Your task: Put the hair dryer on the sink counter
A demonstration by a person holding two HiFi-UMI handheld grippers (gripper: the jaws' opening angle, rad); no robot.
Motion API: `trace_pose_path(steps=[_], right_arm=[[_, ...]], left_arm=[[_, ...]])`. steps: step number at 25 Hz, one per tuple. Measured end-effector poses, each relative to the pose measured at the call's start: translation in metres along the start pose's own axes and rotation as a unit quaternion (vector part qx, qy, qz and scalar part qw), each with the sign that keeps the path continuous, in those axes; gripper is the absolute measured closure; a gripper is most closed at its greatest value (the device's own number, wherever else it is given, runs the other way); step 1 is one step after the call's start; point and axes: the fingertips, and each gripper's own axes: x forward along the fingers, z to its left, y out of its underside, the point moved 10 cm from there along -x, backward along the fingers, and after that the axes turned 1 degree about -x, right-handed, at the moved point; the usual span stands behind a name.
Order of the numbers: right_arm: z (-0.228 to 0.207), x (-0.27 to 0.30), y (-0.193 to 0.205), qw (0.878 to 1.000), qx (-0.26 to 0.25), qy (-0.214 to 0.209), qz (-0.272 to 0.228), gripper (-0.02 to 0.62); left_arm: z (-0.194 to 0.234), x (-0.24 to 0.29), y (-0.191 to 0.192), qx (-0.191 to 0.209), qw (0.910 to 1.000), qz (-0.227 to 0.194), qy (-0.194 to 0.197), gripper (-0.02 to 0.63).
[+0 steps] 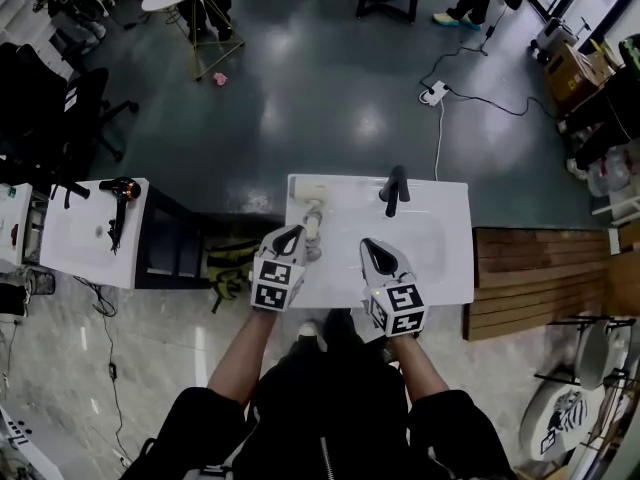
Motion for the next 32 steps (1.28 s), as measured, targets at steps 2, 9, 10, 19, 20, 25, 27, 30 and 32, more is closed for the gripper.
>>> trace_pose_path(steps=[2, 9, 10, 19, 20, 25, 27, 30, 32], right_arm=[[0.004, -0.001, -0.002, 1.0, 0.0, -0.001, -0.006, 0.591], [0.018, -0.008, -0.006, 1.0, -0.009, 0.002, -0.024, 0.591], [0.02, -0.01, -0.007, 1.0, -0.009, 0.003, -0.03, 0.591], [0.037, -0.028, -0.009, 0.995, -0.024, 0.013, -0.095, 0.591], [0.038, -0.03, -0.009, 0.995, -0.024, 0.014, -0.097, 0.591], [0.042, -0.035, -0.007, 0.995, -0.028, 0.017, -0.097, 0.591], [0.043, -0.036, -0.006, 0.995, -0.029, 0.021, -0.097, 0.591], [0.047, -0.038, -0.007, 0.994, -0.031, 0.022, -0.098, 0.591], [0.049, -0.039, -0.007, 0.995, -0.034, 0.021, -0.097, 0.591]], left_arm=[[-0.001, -0.009, -0.002, 0.0, 0.9999, -0.013, 0.002, 0.589], [-0.008, -0.04, -0.005, 0.002, 0.9976, -0.068, 0.015, 0.589], [-0.009, -0.045, -0.006, 0.005, 0.9967, -0.079, 0.018, 0.588], [-0.01, -0.07, -0.008, 0.014, 0.9887, -0.145, 0.037, 0.588], [-0.009, -0.072, -0.008, 0.012, 0.9882, -0.148, 0.037, 0.588], [-0.008, -0.078, -0.008, 0.017, 0.9877, -0.15, 0.039, 0.589], [-0.009, -0.08, -0.007, 0.019, 0.9881, -0.148, 0.039, 0.589], [-0.009, -0.082, -0.004, 0.021, 0.9891, -0.14, 0.041, 0.588], [-0.009, -0.083, -0.003, 0.021, 0.9896, -0.136, 0.041, 0.589]])
